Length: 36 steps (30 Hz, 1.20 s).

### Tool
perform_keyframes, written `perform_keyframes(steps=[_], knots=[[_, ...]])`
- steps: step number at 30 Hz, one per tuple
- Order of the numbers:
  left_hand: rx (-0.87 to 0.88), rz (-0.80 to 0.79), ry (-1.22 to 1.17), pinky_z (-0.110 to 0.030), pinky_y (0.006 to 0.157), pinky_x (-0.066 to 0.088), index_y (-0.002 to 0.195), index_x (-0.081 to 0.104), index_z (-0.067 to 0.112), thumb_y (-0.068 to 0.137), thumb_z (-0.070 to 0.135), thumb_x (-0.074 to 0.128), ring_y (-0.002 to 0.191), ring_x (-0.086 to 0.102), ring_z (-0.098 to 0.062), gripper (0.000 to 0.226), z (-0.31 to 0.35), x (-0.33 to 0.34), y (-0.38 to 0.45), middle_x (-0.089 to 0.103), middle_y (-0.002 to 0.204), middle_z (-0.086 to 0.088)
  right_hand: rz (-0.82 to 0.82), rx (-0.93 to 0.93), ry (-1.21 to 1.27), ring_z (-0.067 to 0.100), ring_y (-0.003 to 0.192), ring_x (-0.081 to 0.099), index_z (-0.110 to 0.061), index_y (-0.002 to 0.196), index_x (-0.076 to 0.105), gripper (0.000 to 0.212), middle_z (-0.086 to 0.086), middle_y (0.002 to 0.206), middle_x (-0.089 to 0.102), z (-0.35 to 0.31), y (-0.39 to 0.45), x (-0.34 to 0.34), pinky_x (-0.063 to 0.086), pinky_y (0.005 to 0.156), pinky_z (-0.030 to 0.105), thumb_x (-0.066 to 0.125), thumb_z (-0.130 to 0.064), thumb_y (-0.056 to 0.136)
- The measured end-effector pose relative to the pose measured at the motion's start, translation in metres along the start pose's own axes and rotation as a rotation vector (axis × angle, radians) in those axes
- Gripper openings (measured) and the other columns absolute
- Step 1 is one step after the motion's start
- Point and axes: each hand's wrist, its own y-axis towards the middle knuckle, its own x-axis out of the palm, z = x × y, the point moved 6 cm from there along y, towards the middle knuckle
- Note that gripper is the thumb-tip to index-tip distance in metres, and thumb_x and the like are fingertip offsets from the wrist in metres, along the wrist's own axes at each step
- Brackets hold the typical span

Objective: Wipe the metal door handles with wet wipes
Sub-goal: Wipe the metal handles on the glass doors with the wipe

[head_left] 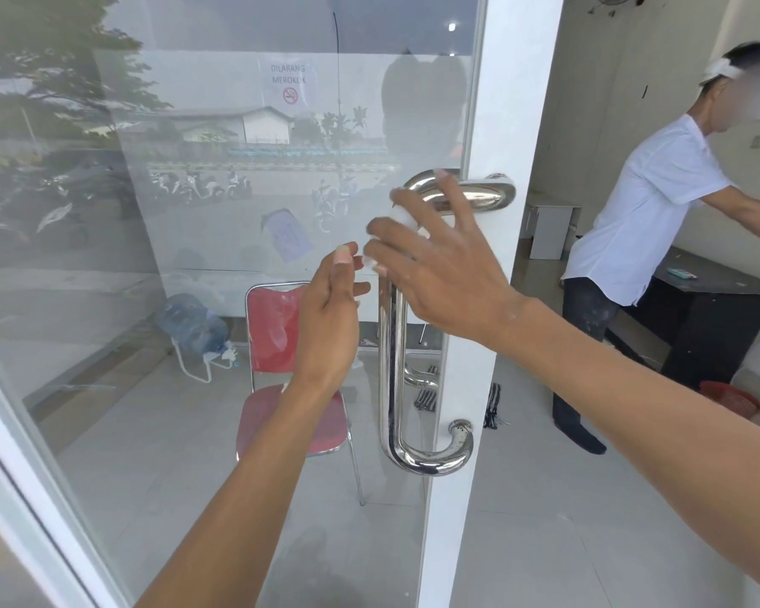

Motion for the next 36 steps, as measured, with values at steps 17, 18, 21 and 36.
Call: perform_keyframes(steps=[17, 18, 21, 36], knots=[[-0.146, -0.051, 0.032, -0.042, 0.102, 0.046, 0.126, 0.060, 0.029, 0.102, 0.050, 0.032, 0.102, 0.066, -0.012, 0.042, -0.019, -0.017, -0.010, 0.066, 0.118, 0.006, 0.060, -0.054, -0.043, 0.033, 0.139, 0.043, -0.018, 0.117, 0.067, 0.031, 0.003, 0.133, 0.062, -0.007, -0.014, 0.015, 0.022, 0.114, 0.067, 0.041, -0.028, 0.104], [-0.145, -0.052, 0.030, -0.042, 0.102, 0.046, 0.124, 0.060, 0.030, 0.102, 0.050, 0.032, 0.102, 0.066, -0.012, 0.041, -0.019, -0.016, -0.009, 0.066, 0.116, 0.007, 0.081, -0.006, -0.052, 0.034, 0.137, 0.046, -0.017, 0.118, 0.066, 0.033, 0.003, 0.132, 0.063, 0.002, -0.007, 0.010, 0.025, 0.113, 0.067, 0.038, -0.028, 0.104], [-0.132, -0.062, 0.024, -0.041, 0.101, 0.047, 0.118, 0.060, 0.033, 0.102, 0.050, 0.031, 0.099, 0.066, -0.009, 0.037, -0.016, -0.010, -0.008, 0.067, 0.112, 0.011, 0.106, 0.067, -0.077, 0.034, 0.133, 0.049, -0.016, 0.119, 0.064, 0.032, 0.004, 0.131, 0.062, 0.010, -0.002, 0.003, 0.028, 0.113, 0.064, 0.037, -0.024, 0.103], [-0.113, -0.059, -0.014, -0.035, 0.096, 0.050, 0.126, 0.057, 0.030, 0.103, 0.049, 0.031, 0.095, 0.068, -0.007, 0.040, -0.019, -0.004, -0.004, 0.067, 0.112, 0.010, -0.015, -0.077, -0.111, 0.035, 0.112, 0.058, -0.012, 0.095, 0.068, 0.038, 0.006, 0.098, 0.065, -0.003, 0.010, 0.011, 0.023, 0.116, 0.061, 0.038, -0.033, 0.101]])
